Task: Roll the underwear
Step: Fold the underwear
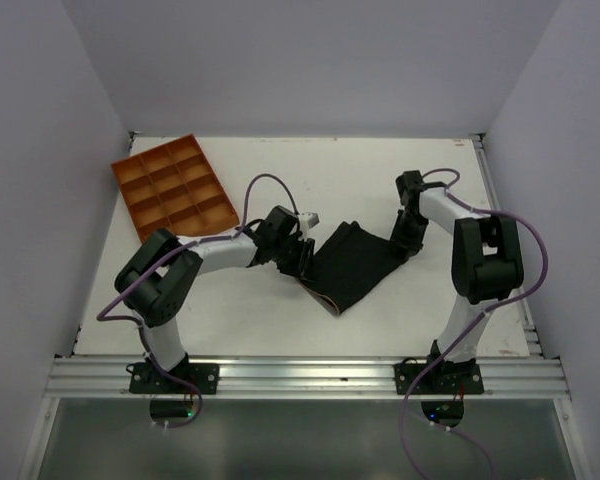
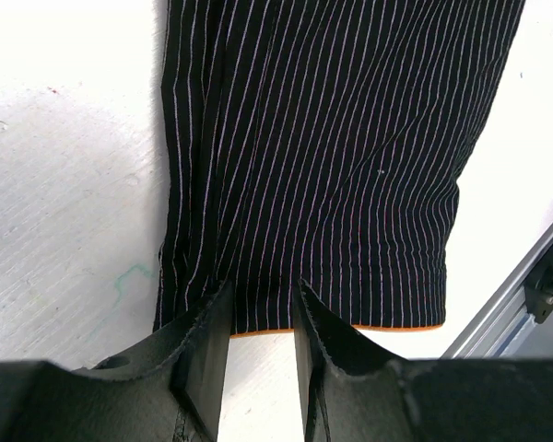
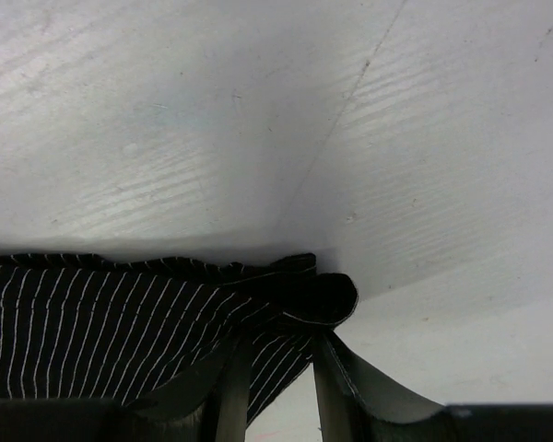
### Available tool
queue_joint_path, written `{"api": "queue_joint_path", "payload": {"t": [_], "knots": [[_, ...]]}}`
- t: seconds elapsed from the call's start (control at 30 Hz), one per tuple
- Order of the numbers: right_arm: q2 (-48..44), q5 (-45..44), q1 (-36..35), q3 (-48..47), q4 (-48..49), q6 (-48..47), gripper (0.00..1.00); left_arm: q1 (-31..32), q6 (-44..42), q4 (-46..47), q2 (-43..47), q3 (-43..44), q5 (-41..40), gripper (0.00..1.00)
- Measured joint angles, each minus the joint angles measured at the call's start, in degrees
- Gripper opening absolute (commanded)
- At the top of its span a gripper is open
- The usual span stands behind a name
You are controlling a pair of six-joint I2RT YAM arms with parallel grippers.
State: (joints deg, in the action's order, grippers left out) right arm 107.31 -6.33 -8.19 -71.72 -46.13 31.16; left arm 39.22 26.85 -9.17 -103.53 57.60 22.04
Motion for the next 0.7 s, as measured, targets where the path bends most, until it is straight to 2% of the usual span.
{"api": "queue_joint_path", "payload": {"t": [0.2, 0.37, 0.53, 0.7], "knots": [[-0.87, -1.62, 0.33, 0.31, -0.87, -0.59, 0.36, 1.4, 0.48, 2.32, 3.21, -3.93, -0.07, 0.39], [-6.54, -1.62, -1.25, -0.68, -3.04, 1.46, 0.37, 3.02, 1.14, 2.01, 6.84, -6.62, -0.22, 0.41], [-7.52, -1.66, -8.74, -9.62, -4.5, 5.16, 0.38, 3.28, 1.05, 1.68, 7.56, -6.71, -0.37, 0.41], [-3.17, -1.6, -14.78, -16.85, -4.63, 8.0, 0.38, 3.28, 1.03, 1.29, 7.56, -6.75, -0.42, 0.41]]}}
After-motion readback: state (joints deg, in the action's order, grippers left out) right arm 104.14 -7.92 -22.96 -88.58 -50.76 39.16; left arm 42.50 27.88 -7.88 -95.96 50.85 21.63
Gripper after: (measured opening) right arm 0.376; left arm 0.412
